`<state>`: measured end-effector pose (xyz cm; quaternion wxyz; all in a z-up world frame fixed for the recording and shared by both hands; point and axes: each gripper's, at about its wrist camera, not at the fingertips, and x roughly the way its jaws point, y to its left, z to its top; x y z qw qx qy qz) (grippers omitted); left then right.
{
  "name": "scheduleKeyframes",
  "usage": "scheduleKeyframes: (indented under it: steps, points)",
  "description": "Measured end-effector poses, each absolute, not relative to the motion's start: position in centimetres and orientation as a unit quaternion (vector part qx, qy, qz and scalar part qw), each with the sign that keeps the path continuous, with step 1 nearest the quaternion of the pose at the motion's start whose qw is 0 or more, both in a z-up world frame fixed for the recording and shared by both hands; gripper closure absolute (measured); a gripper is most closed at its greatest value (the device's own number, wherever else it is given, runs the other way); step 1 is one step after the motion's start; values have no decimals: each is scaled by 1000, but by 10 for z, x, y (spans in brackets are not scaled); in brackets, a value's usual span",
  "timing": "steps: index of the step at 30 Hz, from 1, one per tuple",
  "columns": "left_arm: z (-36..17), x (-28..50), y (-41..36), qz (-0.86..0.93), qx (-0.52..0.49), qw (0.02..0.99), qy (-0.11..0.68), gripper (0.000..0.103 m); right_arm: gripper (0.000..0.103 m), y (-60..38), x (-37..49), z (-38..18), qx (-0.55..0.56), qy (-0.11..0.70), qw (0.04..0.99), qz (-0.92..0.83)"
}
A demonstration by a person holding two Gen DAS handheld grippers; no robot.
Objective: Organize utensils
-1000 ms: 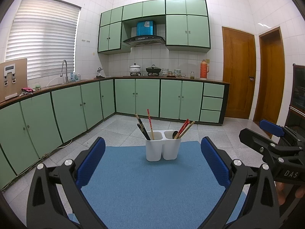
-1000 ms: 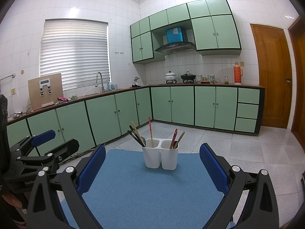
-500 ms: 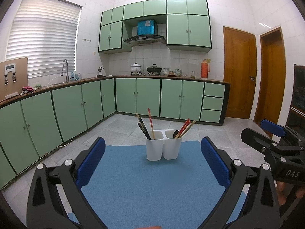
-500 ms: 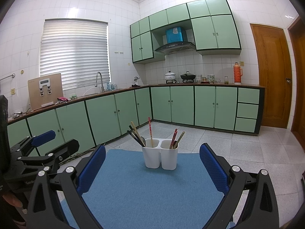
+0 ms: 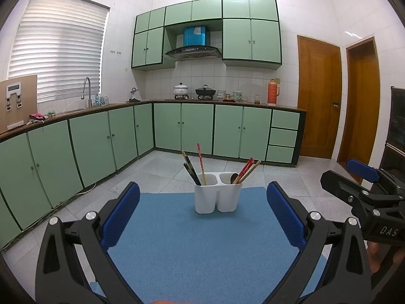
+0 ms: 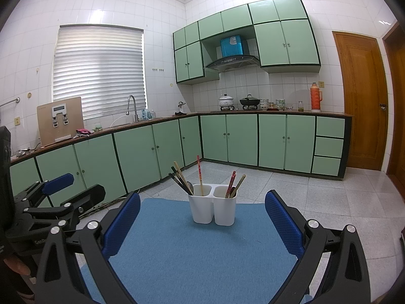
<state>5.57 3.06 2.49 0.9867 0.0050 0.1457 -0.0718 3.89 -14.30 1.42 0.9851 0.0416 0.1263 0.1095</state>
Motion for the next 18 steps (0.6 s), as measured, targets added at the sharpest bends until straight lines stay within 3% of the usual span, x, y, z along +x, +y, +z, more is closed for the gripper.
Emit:
scheduleKeyframes:
  steps: [18]
  points:
    - [26, 58, 31, -70, 3, 986, 149, 6, 6, -140, 41, 13, 42, 127, 985, 109]
